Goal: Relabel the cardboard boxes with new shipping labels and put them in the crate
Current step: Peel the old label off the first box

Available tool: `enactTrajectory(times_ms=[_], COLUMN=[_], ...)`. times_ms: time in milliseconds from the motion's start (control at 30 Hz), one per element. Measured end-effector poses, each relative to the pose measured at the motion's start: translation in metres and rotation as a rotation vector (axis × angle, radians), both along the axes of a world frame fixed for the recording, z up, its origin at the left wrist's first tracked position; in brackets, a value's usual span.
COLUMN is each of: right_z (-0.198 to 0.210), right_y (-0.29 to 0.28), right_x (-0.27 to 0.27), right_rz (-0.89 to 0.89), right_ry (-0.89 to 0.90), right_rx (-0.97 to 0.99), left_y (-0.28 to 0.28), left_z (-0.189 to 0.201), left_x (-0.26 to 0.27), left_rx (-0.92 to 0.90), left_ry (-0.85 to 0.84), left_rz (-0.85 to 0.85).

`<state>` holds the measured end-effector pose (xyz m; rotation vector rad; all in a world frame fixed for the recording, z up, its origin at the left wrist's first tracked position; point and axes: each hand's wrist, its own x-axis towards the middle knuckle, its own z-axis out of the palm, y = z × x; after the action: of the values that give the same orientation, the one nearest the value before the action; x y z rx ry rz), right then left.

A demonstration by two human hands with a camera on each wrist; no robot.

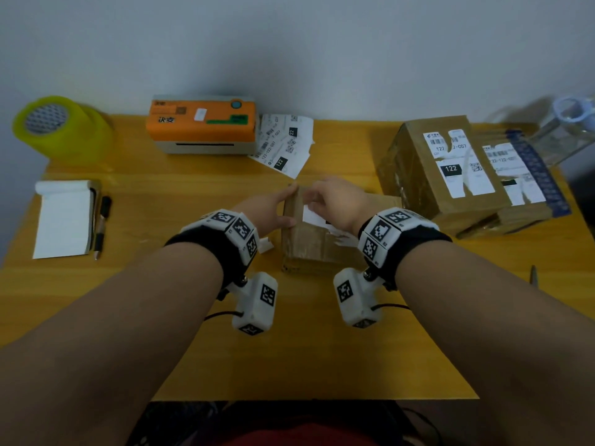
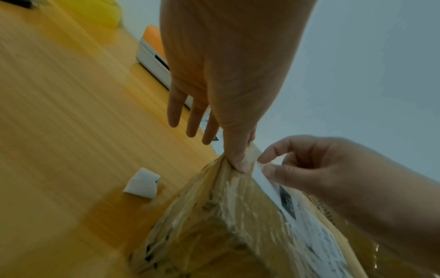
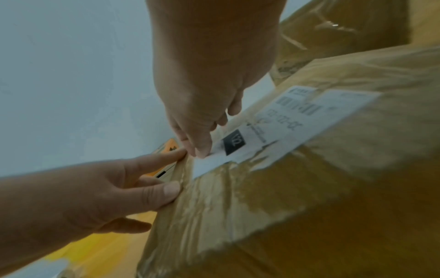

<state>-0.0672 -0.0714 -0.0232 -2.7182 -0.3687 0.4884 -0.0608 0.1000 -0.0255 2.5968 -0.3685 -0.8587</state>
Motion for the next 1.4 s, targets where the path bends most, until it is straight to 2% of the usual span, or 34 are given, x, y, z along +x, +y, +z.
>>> enactTrajectory(times_ms=[167, 333, 467, 733, 833, 1033, 1233, 1400], right_z=[-0.001, -0.008, -0.009, -0.009, -0.009, -0.004, -0.007, -0.004], right_y=[0.011, 0.007, 0.001, -0.009, -0.012, -0.021, -0.014, -0.011], right_x=[0.01, 0.003, 0.001, -0.014, -0.019, -0.015, -0.014, -0.008], right_rz=[0.057, -0.008, -0.099, -0.155, -0.168, -0.042, 0.016, -0.005], right_ry=[-0.059, -0.065, 0.006, 0.053, 0.027, -0.057, -0.248, -0.241], right_rx=[-0.132, -0.046, 0.041, 0.129, 0.157, 0.012, -0.071, -0.054], left_y=[-0.004, -0.004, -0.003, -0.003, -0.004, -0.005, -0.013, -0.02], left_z=[0.0, 0.0, -0.002, -0.007, -0.006, -0.005, -0.007, 0.001], left_x=[0.0, 0.0, 0.001, 0.001, 0.002, 0.0, 0.004, 0.015], left_rx=[0.034, 0.056, 0.073, 0.089, 0.071, 0.112, 0.184, 0.252], left_ry=[-0.03, -0.04, -0.035, -0.03, -0.032, -0.054, -0.03, -0.034], left_rz=[-0.006, -0.019, -0.018, -0.019, -0.002, -0.076, -0.079, -0.108])
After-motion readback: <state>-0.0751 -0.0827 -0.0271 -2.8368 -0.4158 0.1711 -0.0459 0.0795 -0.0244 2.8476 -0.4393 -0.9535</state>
